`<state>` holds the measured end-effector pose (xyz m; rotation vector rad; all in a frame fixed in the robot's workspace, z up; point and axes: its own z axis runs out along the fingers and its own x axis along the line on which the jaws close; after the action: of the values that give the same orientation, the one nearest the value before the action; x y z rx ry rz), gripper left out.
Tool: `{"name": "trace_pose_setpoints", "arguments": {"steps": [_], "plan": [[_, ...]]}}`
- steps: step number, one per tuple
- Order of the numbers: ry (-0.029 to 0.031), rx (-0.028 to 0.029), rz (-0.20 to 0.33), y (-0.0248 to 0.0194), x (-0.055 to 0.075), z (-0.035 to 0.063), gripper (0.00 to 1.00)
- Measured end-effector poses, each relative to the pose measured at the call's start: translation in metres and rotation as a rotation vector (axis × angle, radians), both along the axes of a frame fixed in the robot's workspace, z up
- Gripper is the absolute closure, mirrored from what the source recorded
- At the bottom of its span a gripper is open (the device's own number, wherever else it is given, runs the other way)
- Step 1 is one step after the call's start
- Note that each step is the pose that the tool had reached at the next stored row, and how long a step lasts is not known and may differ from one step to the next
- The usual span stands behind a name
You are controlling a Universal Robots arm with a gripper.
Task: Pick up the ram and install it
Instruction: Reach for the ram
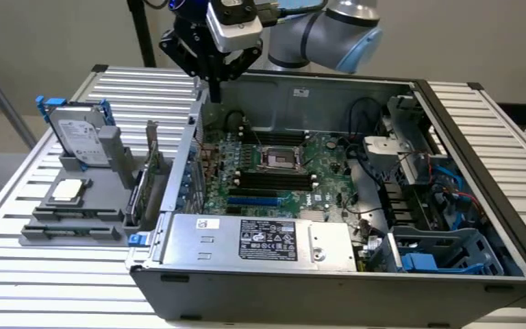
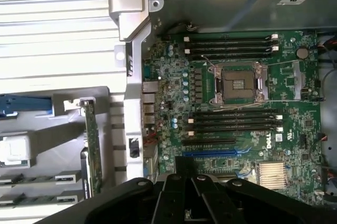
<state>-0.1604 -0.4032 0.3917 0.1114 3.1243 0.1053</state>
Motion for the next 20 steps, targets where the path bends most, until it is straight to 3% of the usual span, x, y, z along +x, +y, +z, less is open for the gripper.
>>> {"name": "trace_pose_setpoints", "arguments": {"steps": [20], "plan": [[-0.0001, 0.0, 0.0, -0.0127, -0.091, -0.0044, 0.89]]}}
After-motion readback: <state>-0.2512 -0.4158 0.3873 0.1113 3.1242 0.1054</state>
